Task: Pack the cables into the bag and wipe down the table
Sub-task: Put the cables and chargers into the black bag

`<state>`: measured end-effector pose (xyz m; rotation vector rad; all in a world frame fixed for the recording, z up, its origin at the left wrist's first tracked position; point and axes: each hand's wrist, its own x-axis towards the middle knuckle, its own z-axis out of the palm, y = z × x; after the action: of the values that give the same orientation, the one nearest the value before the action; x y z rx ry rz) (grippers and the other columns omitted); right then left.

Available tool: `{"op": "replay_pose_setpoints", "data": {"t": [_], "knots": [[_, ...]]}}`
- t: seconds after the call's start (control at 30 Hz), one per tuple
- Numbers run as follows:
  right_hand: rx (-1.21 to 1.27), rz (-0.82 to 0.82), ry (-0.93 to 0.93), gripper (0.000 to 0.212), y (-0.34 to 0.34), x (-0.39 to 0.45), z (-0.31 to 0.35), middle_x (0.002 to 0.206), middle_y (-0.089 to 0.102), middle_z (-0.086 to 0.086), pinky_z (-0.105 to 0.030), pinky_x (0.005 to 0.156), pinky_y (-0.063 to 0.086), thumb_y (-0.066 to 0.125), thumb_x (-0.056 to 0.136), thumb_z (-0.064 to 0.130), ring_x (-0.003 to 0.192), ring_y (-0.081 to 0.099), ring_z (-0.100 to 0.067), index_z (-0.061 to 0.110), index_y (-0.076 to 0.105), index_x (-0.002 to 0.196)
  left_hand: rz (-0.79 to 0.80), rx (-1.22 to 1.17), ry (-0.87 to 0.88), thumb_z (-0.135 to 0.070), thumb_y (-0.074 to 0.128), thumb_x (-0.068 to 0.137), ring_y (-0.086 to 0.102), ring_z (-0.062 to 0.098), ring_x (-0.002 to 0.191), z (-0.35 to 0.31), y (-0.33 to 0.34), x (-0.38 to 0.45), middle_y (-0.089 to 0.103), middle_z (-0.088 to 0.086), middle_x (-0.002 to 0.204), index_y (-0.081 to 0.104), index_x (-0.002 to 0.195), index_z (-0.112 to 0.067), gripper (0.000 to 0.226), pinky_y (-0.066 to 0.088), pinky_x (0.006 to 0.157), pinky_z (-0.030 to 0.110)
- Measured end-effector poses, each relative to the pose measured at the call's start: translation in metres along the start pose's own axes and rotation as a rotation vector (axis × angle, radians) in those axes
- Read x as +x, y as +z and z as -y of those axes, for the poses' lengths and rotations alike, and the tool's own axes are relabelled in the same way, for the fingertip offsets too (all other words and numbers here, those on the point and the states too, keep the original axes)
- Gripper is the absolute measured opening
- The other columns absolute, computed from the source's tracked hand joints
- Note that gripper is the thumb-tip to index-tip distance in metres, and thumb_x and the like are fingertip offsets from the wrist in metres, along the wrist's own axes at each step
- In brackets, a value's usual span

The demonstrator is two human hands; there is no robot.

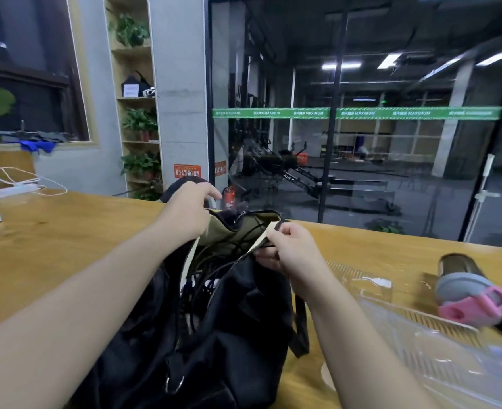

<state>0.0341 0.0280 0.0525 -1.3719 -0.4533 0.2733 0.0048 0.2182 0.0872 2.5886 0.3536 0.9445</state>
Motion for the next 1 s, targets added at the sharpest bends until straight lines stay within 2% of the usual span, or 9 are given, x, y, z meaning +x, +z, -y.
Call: {"op": "replay_pose_setpoints", "data": {"t": [0.1, 0.2, 0.27, 0.33, 0.4, 0.53, 0.7, 0.83, 1.0], "knots": [[-0.004, 0.012, 0.002, 0.006, -0.011, -0.014, 0.002, 0.075, 0.055, -0.006, -0.023, 0.048, 0.051, 0.048, 0.093, 0.003, 0.047, 0.057, -0.012, 0.008, 0.046, 0.094, 0.044, -0.024, 0.067, -0.009, 0.058, 0.080, 0.053, 0.019, 0.099, -0.028, 0.007, -0.018, 0.057, -0.002, 0.105, 0.061, 0.100, -0.034, 0.032, 0.047, 0.086, 0.033], [-0.007, -0.103, -0.060, 0.015, -0.026, -0.029, 0.003, 0.087, 0.054, -0.009, -0.022, 0.049, 0.049, 0.050, 0.092, 0.002, 0.059, 0.057, -0.014, 0.009, 0.045, 0.105, 0.107, -0.178, 0.188, -0.017, 0.062, 0.080, 0.054, 0.010, 0.093, -0.063, 0.016, -0.039, 0.056, -0.009, 0.098, 0.059, 0.096, -0.036, 0.025, 0.043, 0.083, 0.023], [-0.089, -0.184, -0.161, 0.014, -0.038, -0.042, 0.003, 0.088, 0.056, -0.005, -0.024, 0.058, 0.054, 0.053, 0.091, 0.006, 0.068, 0.062, -0.013, 0.018, 0.047, 0.097, 0.123, -0.244, 0.275, -0.019, 0.062, 0.082, 0.051, -0.001, 0.088, -0.086, 0.023, -0.054, 0.054, -0.011, 0.099, 0.059, 0.102, -0.033, 0.025, 0.038, 0.077, 0.015], [-0.198, -0.251, -0.262, 0.015, -0.053, -0.056, 0.002, 0.088, 0.059, 0.000, -0.031, 0.067, 0.057, 0.056, 0.090, 0.012, 0.078, 0.065, -0.016, 0.025, 0.048, 0.094, 0.109, -0.302, 0.337, -0.021, 0.061, 0.083, 0.049, -0.006, 0.090, -0.106, 0.030, -0.068, 0.053, -0.013, 0.101, 0.060, 0.108, -0.030, 0.027, 0.037, 0.080, 0.013], [-0.285, -0.298, -0.351, 0.014, -0.069, -0.069, 0.001, 0.088, 0.059, 0.004, -0.031, 0.069, 0.056, 0.057, 0.089, 0.015, 0.081, 0.064, -0.013, 0.026, 0.050, 0.096, 0.099, -0.345, 0.367, -0.021, 0.059, 0.084, 0.049, 0.002, 0.100, -0.125, 0.039, -0.082, 0.054, -0.009, 0.107, 0.059, 0.111, -0.028, 0.028, 0.041, 0.091, 0.024], [-0.370, -0.368, -0.515, 0.019, -0.099, -0.095, -0.005, 0.085, 0.059, 0.010, -0.014, 0.065, 0.048, 0.058, 0.089, 0.014, 0.075, 0.056, 0.002, 0.030, 0.051, 0.096, 0.069, -0.440, 0.350, -0.022, 0.056, 0.086, 0.048, 0.012, 0.108, -0.157, 0.054, -0.109, 0.055, -0.008, 0.112, 0.058, 0.112, -0.028, 0.027, 0.039, 0.098, 0.040], [-0.409, -0.483, -0.602, 0.025, -0.134, -0.122, -0.006, 0.089, 0.060, 0.011, -0.008, 0.069, 0.044, 0.058, 0.089, 0.011, 0.082, 0.057, 0.004, 0.034, 0.050, 0.095, -0.004, -0.546, 0.410, -0.019, 0.056, 0.088, 0.044, 0.010, 0.116, -0.191, 0.075, -0.138, 0.049, -0.014, 0.116, 0.052, 0.122, -0.022, 0.034, 0.033, 0.103, 0.038], [-0.401, -0.541, -0.618, 0.026, -0.158, -0.140, -0.005, 0.090, 0.061, 0.008, -0.009, 0.068, 0.045, 0.056, 0.089, 0.008, 0.081, 0.058, 0.003, 0.032, 0.051, 0.095, 0.093, -0.444, 0.573, -0.029, 0.048, 0.092, 0.022, 0.006, 0.130, -0.208, 0.095, -0.158, 0.030, -0.012, 0.136, 0.030, 0.137, -0.027, 0.049, 0.015, 0.105, 0.026], [-0.450, -0.589, -0.589, 0.024, -0.184, -0.164, -0.009, 0.093, 0.060, 0.007, -0.013, 0.072, 0.048, 0.057, 0.090, 0.009, 0.082, 0.059, 0.000, 0.030, 0.051, 0.100, 0.123, -0.453, 0.635, -0.034, 0.041, 0.091, 0.017, 0.007, 0.131, -0.231, 0.110, -0.183, 0.022, -0.009, 0.143, 0.021, 0.141, -0.027, 0.054, 0.013, 0.107, 0.029]]}}
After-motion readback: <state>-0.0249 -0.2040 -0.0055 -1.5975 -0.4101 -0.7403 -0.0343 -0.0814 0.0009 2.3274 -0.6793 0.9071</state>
